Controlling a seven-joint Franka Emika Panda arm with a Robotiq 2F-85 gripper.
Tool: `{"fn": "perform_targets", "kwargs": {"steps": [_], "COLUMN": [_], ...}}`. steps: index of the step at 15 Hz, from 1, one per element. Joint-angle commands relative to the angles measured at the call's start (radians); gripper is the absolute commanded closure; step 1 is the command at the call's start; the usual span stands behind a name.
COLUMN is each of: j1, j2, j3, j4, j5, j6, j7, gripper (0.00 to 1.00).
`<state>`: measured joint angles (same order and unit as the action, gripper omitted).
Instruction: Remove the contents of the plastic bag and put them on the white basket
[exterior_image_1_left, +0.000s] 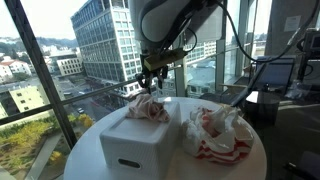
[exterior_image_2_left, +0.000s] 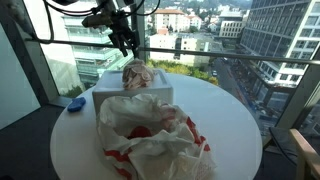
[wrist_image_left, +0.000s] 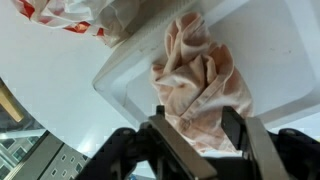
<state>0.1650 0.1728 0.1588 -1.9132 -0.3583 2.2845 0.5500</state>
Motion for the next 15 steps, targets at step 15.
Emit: {"fn": "perform_targets", "kwargs": {"steps": [15], "j1": [-0.197], "j2": [-0.138], "j3": [-0.174], "j4": [-0.306], "j5": [0.231], "j6": [-0.094], "j7": [-0.152], "gripper": [0.00]}}
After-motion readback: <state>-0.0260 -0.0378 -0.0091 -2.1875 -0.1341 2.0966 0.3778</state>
